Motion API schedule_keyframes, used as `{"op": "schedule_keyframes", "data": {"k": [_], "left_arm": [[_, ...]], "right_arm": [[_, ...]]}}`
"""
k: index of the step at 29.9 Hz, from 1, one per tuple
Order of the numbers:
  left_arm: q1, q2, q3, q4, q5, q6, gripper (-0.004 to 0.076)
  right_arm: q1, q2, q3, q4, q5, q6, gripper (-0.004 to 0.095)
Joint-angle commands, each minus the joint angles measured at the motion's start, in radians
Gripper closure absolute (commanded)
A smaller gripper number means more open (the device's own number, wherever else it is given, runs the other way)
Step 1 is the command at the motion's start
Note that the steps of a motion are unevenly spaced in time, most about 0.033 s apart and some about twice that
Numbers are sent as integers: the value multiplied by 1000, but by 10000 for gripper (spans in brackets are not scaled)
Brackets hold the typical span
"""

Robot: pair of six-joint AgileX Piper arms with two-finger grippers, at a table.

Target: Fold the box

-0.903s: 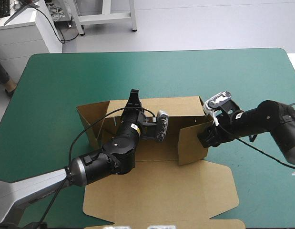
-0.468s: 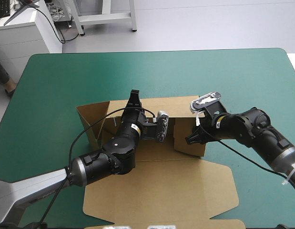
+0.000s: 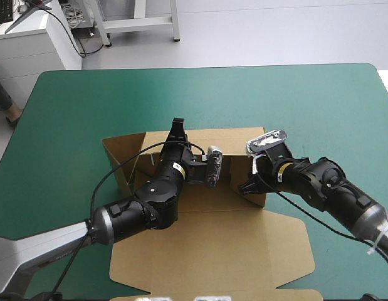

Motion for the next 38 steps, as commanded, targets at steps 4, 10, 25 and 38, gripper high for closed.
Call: {"op": "schedule_keyframes", "data": {"k": [4, 10, 25, 38], "left_arm": [[-8, -28, -13, -3, -51, 1, 732], [-8, -28, -13, -3, -53, 1, 732], [-72, -29, -13, -13, 26, 14, 682], [-222, -30, -17, -2, 210, -35, 261]], "right_arm": [[6, -17, 2, 22, -55, 20, 467], [6, -21, 3, 22, -77, 28, 585], [6, -13, 3, 21, -178, 105, 915], [5, 80, -2, 5, -290, 172, 915]]}}
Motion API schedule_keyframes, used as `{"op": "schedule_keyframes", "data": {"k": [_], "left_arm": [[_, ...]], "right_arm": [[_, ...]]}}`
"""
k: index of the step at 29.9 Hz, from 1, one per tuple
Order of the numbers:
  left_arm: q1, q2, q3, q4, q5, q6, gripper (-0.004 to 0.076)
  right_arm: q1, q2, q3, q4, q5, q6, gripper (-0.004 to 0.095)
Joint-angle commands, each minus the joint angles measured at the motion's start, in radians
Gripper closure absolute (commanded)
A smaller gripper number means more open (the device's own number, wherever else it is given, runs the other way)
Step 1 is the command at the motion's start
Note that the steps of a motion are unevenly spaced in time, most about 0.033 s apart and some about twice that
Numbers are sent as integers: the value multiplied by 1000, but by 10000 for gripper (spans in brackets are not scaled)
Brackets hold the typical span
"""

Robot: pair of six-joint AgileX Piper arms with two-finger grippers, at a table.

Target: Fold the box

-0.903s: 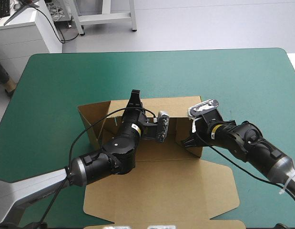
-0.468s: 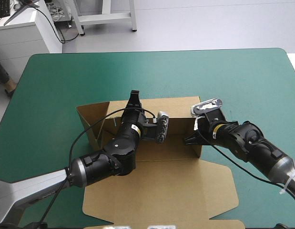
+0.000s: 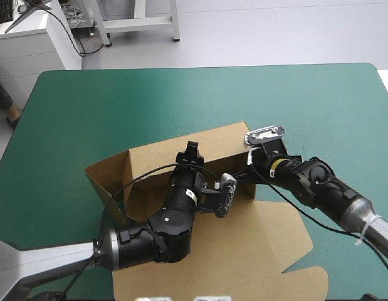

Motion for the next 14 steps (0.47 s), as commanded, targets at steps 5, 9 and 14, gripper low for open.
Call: {"op": "schedule_keyframes", "data": {"k": [5, 9, 14], "left_arm": [[-67, -53, -24, 36, 62, -86, 261], [-80, -101, -24, 41, 26, -122, 296], [-80, -172, -32, 53, -58, -135, 321]], "right_arm": [[4, 54, -39, -10, -117, 65, 916], [4, 59, -68, -83, -93, 126, 916], [4, 59, -140, -172, 53, 159, 917]]}}
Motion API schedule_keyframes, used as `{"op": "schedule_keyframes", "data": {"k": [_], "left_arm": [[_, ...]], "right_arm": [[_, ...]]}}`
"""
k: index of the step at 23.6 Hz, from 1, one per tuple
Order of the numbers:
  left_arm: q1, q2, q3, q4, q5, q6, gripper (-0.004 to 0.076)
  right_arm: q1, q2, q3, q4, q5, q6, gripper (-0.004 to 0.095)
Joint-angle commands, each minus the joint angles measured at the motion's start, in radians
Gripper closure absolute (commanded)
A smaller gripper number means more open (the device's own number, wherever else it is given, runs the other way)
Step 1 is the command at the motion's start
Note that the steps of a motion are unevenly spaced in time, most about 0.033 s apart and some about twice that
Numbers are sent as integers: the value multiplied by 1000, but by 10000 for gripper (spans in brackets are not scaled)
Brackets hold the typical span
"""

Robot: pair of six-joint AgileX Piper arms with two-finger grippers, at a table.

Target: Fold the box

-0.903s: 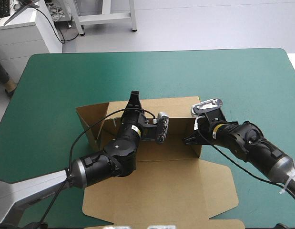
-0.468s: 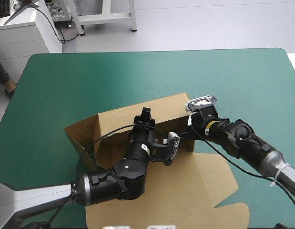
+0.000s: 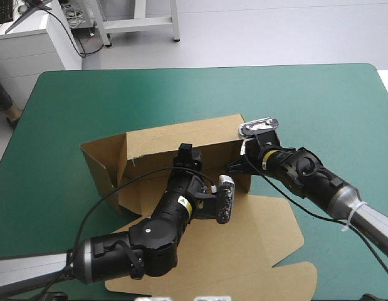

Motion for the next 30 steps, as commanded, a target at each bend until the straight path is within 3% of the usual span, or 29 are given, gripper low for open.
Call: {"op": "schedule_keyframes", "data": {"k": [1, 7, 10, 13, 18, 21, 27, 30], "left_arm": [[-5, -86, -45, 64, -61, -30, 321], [118, -143, -147, 84, -148, -101, 365], [259, -148, -205, 12, -148, -105, 505], [512, -148, -251, -180, -191, -112, 725], [810, -165, -251, -569, -294, -112, 727], [883, -219, -205, -711, -312, -82, 732], [871, -558, 220, -882, -512, -89, 732], [871, -762, 412, -937, -529, -92, 732]], "right_arm": [[-2, -17, -70, -75, 66, 39, 918], [-2, -17, -169, -121, 242, 46, 927], [-18, -17, -218, -119, 330, 21, 927], [-79, -16, -272, -30, 395, -60, 927], [-233, 17, -330, 153, 461, -233, 927], [-302, 102, -386, 223, 521, -314, 927], [-313, 363, -543, 236, 535, -361, 927], [-313, 444, -567, 244, 535, -382, 927]]}}
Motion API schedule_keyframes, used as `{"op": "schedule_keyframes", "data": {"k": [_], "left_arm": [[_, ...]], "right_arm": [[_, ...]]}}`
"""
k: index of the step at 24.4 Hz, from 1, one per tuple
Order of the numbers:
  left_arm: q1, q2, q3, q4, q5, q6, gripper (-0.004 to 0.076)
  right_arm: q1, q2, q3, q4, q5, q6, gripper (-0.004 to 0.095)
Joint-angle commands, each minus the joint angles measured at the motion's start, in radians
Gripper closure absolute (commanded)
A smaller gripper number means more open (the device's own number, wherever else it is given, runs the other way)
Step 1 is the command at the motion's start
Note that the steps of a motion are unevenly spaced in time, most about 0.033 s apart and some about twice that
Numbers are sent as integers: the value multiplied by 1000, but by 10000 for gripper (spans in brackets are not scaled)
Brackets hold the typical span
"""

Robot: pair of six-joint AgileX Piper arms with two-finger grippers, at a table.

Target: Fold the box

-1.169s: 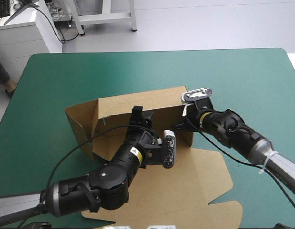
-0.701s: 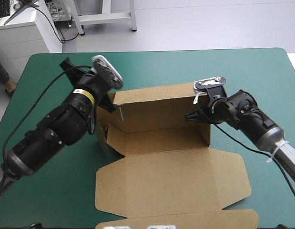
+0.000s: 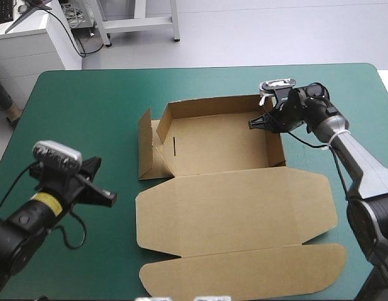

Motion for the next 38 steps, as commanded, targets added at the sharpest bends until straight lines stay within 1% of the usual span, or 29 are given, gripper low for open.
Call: {"op": "schedule_keyframes", "data": {"k": [1, 5, 9, 12, 14, 17, 23, 24, 25, 26, 27, 30, 35, 38], "left_arm": [[-6, -187, 117, -29, -74, -14, 732], [-6, -317, 184, -31, 4, -68, 733], [-6, -420, 220, -35, 77, -71, 733], [-6, -481, 257, -37, 108, -105, 733], [-6, -515, 285, -37, 108, -119, 733], [-6, -564, 327, -37, 106, -120, 733], [-6, -606, 368, -33, 111, -144, 733], [-6, -606, 368, -33, 107, -144, 733], [-6, -606, 368, -33, 107, -144, 733], [-6, -606, 368, -29, 107, -144, 733], [-6, -606, 368, -29, 107, -144, 733], [-6, -606, 368, -31, 107, -144, 733], [-6, -606, 368, -32, 107, -144, 733], [-6, -606, 368, -32, 124, -144, 733]], "right_arm": [[4, 48, -9, 32, 81, -24, 927], [4, 87, -9, 32, 81, -30, 927], [4, 110, -9, 34, 65, -30, 927], [4, 112, -9, 34, 58, -30, 924], [4, 112, -11, 34, 65, -30, 909], [4, 112, -33, 35, 97, -31, 847], [4, 112, -180, 31, 217, -24, 640], [4, 112, -232, 24, 255, -24, 591], [4, 112, -263, 21, 280, -31, 576], [4, 112, -319, 5, 339, -34, 555], [4, 112, -347, -13, 363, -36, 547], [4, 70, -396, -13, 360, -42, 498], [4, -29, -396, -13, 360, -24, 495], [4, -38, -393, -13, 360, -24, 495]]}}
